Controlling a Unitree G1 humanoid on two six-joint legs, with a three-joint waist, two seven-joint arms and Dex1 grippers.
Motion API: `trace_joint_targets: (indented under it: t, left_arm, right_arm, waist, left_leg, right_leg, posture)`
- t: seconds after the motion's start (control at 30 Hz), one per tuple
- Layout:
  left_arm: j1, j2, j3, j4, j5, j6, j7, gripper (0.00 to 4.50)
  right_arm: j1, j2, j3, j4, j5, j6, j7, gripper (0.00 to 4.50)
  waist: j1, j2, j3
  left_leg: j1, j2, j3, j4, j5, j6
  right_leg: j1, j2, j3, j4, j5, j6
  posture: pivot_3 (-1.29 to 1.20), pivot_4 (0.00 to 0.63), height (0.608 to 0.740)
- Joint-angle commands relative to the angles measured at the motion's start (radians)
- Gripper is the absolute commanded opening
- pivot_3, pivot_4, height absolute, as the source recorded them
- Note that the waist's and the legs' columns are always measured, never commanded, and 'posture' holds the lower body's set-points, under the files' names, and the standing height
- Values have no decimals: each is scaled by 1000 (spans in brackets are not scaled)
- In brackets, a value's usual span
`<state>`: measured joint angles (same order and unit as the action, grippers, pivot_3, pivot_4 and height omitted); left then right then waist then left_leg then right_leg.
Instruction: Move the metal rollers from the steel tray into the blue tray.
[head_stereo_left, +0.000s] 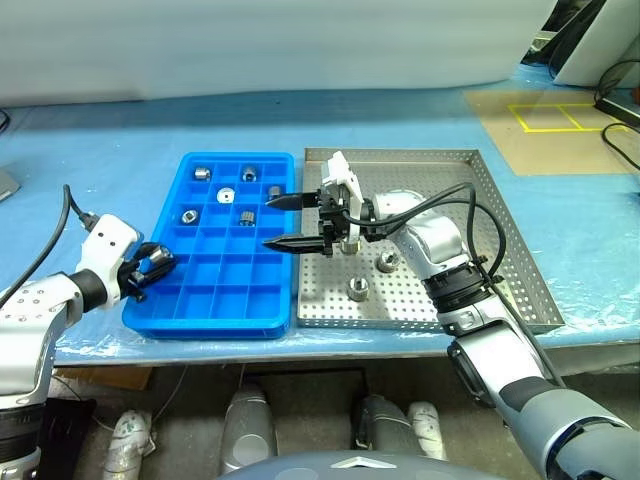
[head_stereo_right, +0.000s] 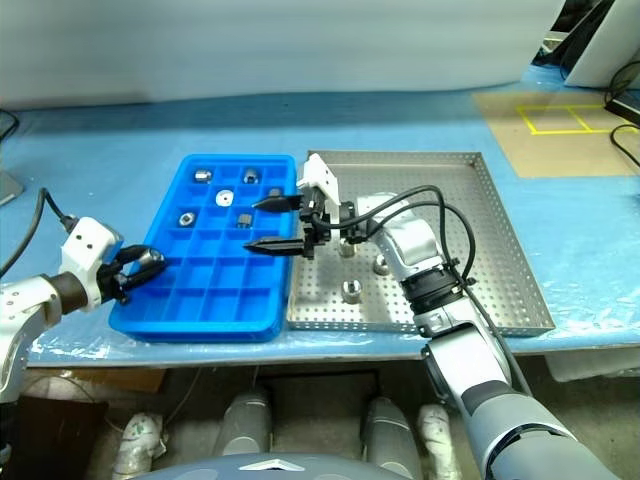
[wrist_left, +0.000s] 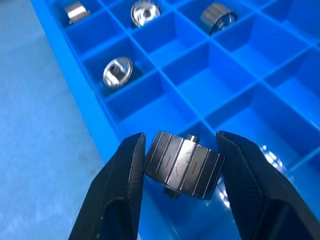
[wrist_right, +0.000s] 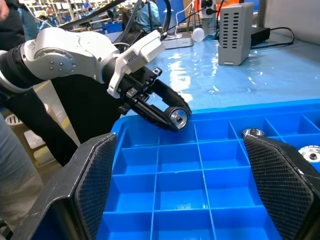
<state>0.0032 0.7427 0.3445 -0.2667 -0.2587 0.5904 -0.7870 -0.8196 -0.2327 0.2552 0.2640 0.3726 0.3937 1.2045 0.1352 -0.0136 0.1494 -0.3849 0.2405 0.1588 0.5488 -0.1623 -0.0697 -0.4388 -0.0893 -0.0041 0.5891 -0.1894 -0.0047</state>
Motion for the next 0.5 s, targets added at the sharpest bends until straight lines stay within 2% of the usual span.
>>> trace_joint_targets:
  t: [0.03, 0.2, 0.27, 0.4, 0.5]
  left_arm:
    - [-13, 7, -8, -9, 0, -15, 25, 1930]
    - [-4, 8, -38, -11, -12, -9, 26, 1930]
    - [-6, 8, -44, -10, -27, -7, 16, 2640]
    - [-50, 21, -57, -16, -47, 3, 10, 3772]
    - [-108, 22, -49, -39, -101, 23, -9, 3772]
  right_arm:
    - [-18, 2, -9, -5, -6, -27, 11, 4307]
    - [-11, 1, -13, -3, -16, -37, 8, 4307]
    - [-7, 0, -15, -5, -19, -38, 4, 4307]
    - [6, -5, -20, -17, -18, -37, -3, 4307]
    - [17, -21, -30, -36, -16, -31, -9, 4307]
  waist:
    - [1, 0, 0]
    - [-1, 0, 0]
    - [-2, 0, 0]
    - [-1, 0, 0]
    - [0, -1, 0]
  left_leg:
    - [0, 0, -1, 0, 0, 0]
    - [0, 0, -2, 0, 1, -1]
    - [0, 0, -2, 0, 1, -1]
    - [0, 0, -2, 0, 1, -2]
    - [0, 0, -4, 0, 2, -2]
  right_leg:
    - [0, 0, 0, 0, 0, 0]
    - [0, 1, 0, 0, 0, 0]
    - [0, 1, 0, 0, 0, 0]
    - [0, 1, 0, 1, 0, 0]
    - [1, 1, 0, 1, 0, 0]
  posture:
    - [278, 150, 740]
    - [268, 150, 740]
    - [265, 150, 740]
    - [255, 150, 740]
    - [231, 150, 740]
